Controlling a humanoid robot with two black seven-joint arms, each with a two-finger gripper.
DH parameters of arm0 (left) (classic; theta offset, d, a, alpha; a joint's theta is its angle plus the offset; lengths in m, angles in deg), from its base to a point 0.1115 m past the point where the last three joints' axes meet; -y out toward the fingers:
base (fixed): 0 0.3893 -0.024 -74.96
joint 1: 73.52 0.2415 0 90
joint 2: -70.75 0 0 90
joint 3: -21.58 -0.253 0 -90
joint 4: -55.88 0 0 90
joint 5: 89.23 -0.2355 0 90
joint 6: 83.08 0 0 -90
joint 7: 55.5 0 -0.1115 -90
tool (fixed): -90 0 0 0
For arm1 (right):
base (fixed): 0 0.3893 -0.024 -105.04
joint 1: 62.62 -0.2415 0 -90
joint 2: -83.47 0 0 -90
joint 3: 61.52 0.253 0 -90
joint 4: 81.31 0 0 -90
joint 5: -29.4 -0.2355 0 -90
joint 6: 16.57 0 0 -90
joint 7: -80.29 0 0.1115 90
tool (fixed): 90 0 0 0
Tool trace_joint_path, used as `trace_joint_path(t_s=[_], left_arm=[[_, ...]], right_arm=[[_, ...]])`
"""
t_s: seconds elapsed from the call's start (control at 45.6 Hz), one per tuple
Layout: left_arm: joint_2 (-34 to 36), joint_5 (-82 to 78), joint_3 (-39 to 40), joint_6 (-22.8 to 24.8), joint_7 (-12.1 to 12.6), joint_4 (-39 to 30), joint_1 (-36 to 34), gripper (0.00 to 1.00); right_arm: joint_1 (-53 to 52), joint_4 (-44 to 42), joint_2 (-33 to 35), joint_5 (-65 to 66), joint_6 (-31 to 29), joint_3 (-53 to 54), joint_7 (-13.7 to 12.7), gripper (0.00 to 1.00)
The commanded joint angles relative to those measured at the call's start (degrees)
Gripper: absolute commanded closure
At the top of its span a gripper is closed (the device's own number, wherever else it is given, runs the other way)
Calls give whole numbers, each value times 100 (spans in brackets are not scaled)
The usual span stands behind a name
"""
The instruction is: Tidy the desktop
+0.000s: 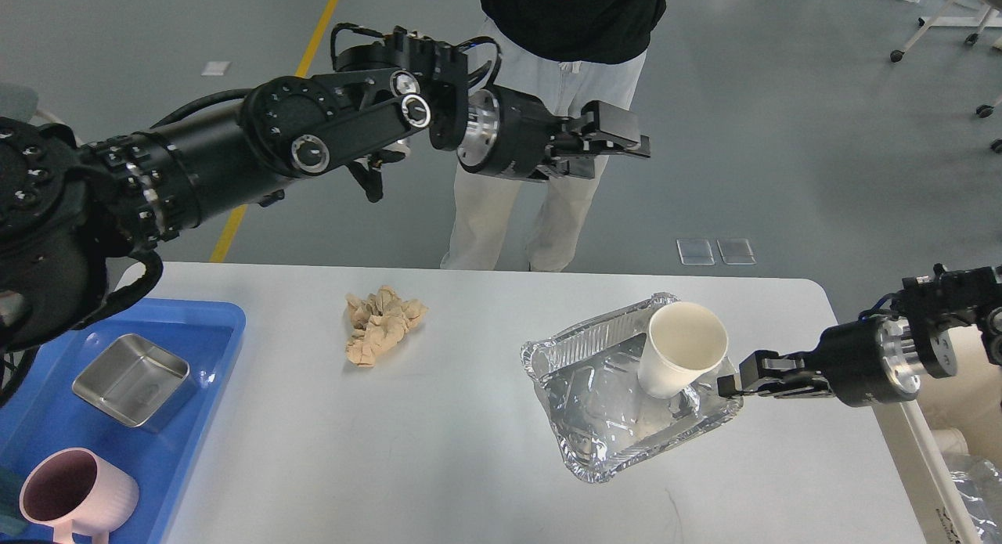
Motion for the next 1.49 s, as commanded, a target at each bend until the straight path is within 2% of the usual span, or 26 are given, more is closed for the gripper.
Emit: trace_joint_path(t_s=[0.0, 0.131, 0.307, 0.394, 0.548, 0.767, 0.92, 1.293, 1.468], left_arm=[[741, 21, 23, 19, -2, -62, 364, 22], [1778, -5, 14, 45, -11, -457, 909, 22], [3079, -75, 23, -43, -11, -1459, 1463, 22], [3756, -163, 23, -262, -11, -2056, 1648, 23], [5013, -638, 31, -693, -20, -3234, 1806, 23], [6375, -735, 14, -640, -11, -4122, 1894, 23], [7764, -910, 23, -597, 51, -5054, 1859, 23], [9812, -928, 391, 791, 121, -5169, 1552, 23], [10358, -928, 778, 1310, 340, -5169, 1349, 23]], right_arm=[[9, 0, -4, -2, 9, 5, 0, 100], [18, -8, -13, -2, 9, 5, 0, 100], [44, -17, -31, -2, 9, -4, 0, 100], [53, -17, -39, 7, 9, -4, 0, 100], [70, -26, -57, -1, 9, -4, 0, 100], [79, -26, -66, 7, 9, -4, 0, 100], [97, -26, -83, -2, 9, -4, 0, 100], [97, -26, -171, 7, 9, -13, -9, 100], [105, -35, -189, 7, 9, -13, -9, 100]])
